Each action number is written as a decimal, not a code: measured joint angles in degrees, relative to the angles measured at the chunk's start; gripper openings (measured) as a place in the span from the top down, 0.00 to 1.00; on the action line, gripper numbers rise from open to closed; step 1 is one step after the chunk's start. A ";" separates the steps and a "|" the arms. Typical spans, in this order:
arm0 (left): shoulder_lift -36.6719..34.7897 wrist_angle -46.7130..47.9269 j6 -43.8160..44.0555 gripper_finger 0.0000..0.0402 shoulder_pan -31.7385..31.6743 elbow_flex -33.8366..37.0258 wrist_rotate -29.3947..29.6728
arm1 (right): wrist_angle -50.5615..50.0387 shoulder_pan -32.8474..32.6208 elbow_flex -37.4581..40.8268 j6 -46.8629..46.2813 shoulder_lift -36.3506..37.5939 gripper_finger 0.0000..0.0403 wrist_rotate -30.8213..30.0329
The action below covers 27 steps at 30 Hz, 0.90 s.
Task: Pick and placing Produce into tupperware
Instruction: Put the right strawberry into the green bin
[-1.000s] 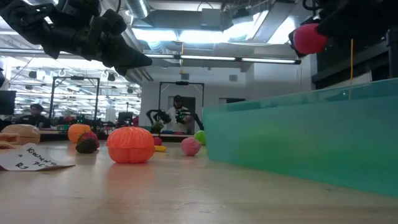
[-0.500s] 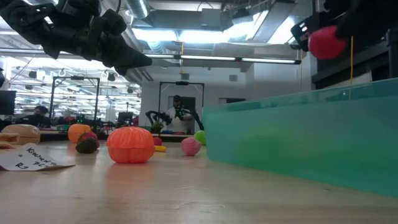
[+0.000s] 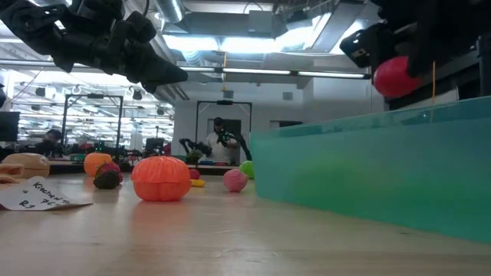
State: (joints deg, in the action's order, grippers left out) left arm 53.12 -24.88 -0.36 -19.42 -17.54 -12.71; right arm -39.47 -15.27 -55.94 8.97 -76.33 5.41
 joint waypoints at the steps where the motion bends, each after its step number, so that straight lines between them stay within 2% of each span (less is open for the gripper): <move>1: 0.00 0.00 0.00 0.88 0.00 0.00 -0.01 | -0.52 -0.02 -0.34 0.11 -0.88 0.57 0.02; 7: 0.00 0.02 0.00 0.86 0.00 0.00 0.00 | -3.78 -0.14 -0.59 0.34 -5.49 0.57 -1.40; 13: 0.00 0.02 -0.02 0.85 0.00 0.00 -0.02 | -3.93 -1.48 -0.59 1.31 -7.41 0.57 -6.15; 18: 0.00 0.02 -0.02 0.84 0.00 0.00 -0.01 | -3.67 -2.40 -0.59 1.75 -7.59 0.57 -6.41; 27: 0.00 0.04 -0.02 0.90 0.00 0.00 -0.01 | -3.03 -2.62 -0.59 -1.14 -7.59 0.57 -6.36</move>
State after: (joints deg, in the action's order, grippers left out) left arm 53.12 -24.84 -0.38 -19.42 -17.54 -12.73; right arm -42.50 -17.89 -56.53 7.83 -83.92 -0.95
